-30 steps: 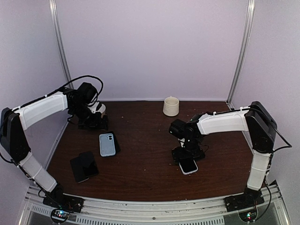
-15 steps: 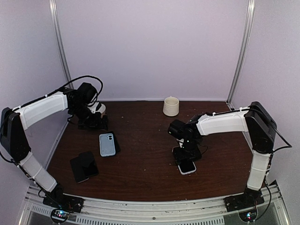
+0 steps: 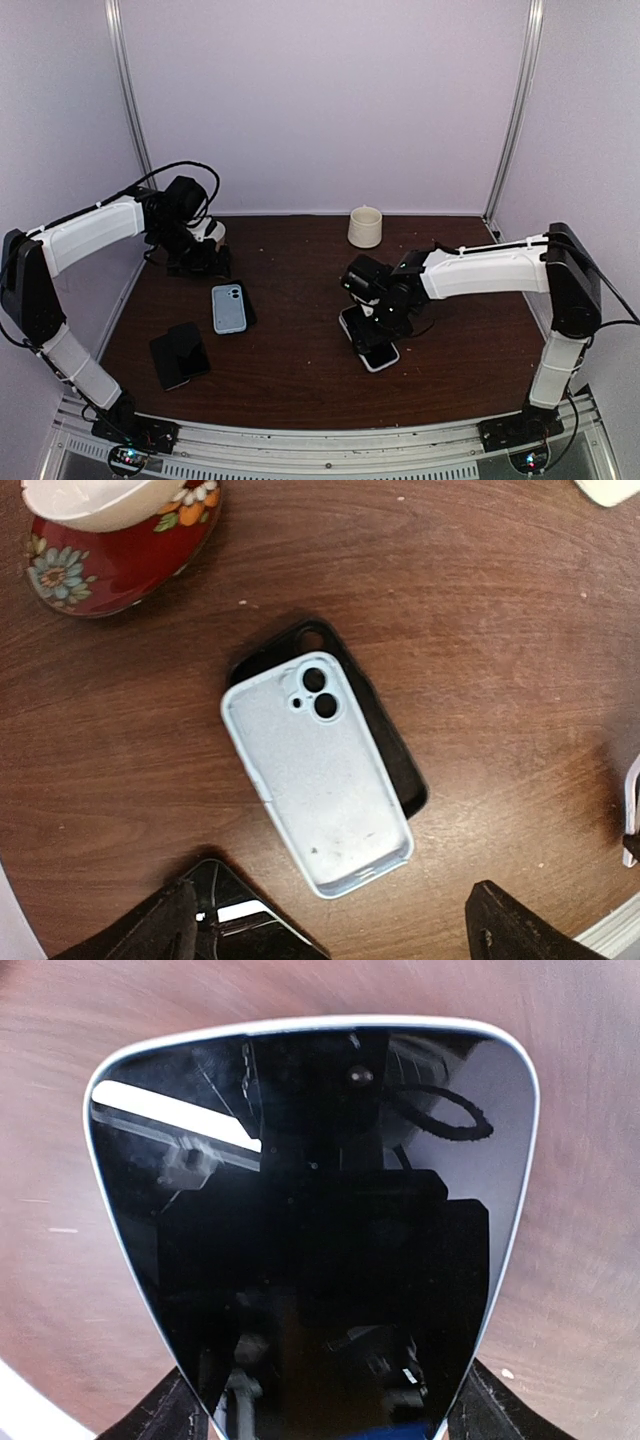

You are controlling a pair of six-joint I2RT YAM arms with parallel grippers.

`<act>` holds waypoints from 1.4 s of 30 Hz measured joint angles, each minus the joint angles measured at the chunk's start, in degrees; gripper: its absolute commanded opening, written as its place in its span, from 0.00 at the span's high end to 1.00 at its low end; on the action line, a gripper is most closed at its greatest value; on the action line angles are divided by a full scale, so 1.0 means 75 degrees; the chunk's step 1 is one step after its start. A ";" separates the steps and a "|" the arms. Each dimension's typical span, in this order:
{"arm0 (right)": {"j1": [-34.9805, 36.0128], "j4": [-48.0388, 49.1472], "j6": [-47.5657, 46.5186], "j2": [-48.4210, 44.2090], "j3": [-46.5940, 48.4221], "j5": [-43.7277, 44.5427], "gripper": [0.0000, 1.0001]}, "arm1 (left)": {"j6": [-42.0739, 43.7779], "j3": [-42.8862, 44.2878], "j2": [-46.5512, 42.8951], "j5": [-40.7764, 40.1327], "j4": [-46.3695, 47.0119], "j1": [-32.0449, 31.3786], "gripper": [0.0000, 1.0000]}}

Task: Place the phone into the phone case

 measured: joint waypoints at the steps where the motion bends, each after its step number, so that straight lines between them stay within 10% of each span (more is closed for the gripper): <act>1: 0.0090 0.0160 -0.0061 -0.0157 0.0000 0.0058 0.60 | 0.0012 -0.0020 -0.0012 0.0114 0.0055 0.0003 0.06; 12: 0.1201 0.3115 -0.1588 -0.1180 0.0236 0.1638 0.62 | -0.0166 -0.1498 -0.1498 0.4759 0.3171 -0.0125 0.09; 19: 0.1521 0.4304 -0.2667 -0.0755 0.0903 0.2165 0.62 | -0.0032 -0.1612 -0.2235 0.5592 0.4232 -0.1075 0.07; 42: 0.1673 0.4776 -0.3491 -0.0539 0.0988 0.2253 0.63 | 0.0463 -0.1553 -0.1988 0.4532 0.4132 -0.1472 0.95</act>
